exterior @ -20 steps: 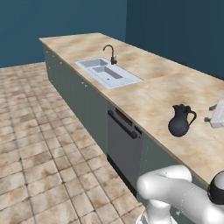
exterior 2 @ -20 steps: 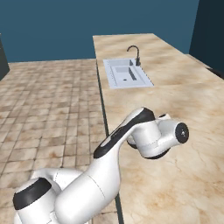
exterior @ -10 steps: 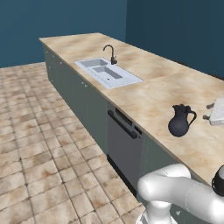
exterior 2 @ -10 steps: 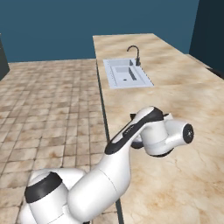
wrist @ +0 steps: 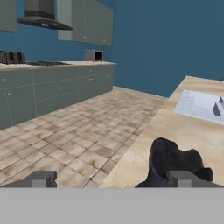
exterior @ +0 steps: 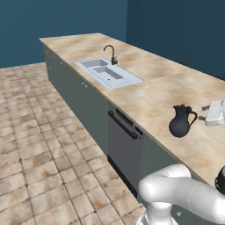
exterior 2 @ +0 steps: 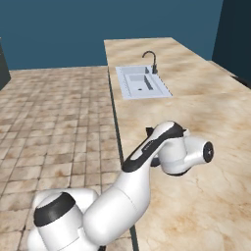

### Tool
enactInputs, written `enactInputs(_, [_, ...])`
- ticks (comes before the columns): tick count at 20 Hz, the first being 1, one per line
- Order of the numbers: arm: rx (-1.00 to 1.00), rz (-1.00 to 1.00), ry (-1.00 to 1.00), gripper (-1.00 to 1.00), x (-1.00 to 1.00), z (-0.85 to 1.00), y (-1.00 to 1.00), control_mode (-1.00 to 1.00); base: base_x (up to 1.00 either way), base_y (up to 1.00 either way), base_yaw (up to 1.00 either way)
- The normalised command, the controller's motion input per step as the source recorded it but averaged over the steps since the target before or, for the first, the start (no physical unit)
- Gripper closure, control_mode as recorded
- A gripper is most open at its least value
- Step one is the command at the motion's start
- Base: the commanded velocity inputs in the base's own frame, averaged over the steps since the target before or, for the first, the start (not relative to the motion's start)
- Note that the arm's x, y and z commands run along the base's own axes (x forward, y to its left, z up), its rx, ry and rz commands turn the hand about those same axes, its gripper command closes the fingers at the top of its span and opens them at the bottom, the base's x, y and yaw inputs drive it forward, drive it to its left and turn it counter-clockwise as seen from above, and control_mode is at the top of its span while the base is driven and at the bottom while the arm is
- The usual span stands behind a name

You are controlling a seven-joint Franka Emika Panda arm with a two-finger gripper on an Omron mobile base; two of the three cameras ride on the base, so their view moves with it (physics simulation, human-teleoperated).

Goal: Move the tangerine and dumpling from the second highest shelf to the top shelf to make space. Then, place the pitcher from the counter on the cleared second highest shelf.

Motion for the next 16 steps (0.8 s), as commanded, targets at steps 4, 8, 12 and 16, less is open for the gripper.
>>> enactInputs(4, [0.03, -0.01, -0.02, -1.0, 0.2, -0.05, 0.02, -1.0, 0.0, 0.0, 0.0])
enactInputs(8, [0.0, -0.05, -0.04, -1.0, 0.15, -0.01, -0.02, -1.0, 0.0, 0.0, 0.0])
enactInputs(12, [0.0, -0.04, -0.01, -1.0, 0.14, -0.01, -0.08, -1.0, 0.0, 0.0, 0.0])
enactInputs(16, [0.0, -0.01, 0.0, -1.0, 0.04, -0.06, -0.17, -1.0, 0.0, 0.0, 0.0])
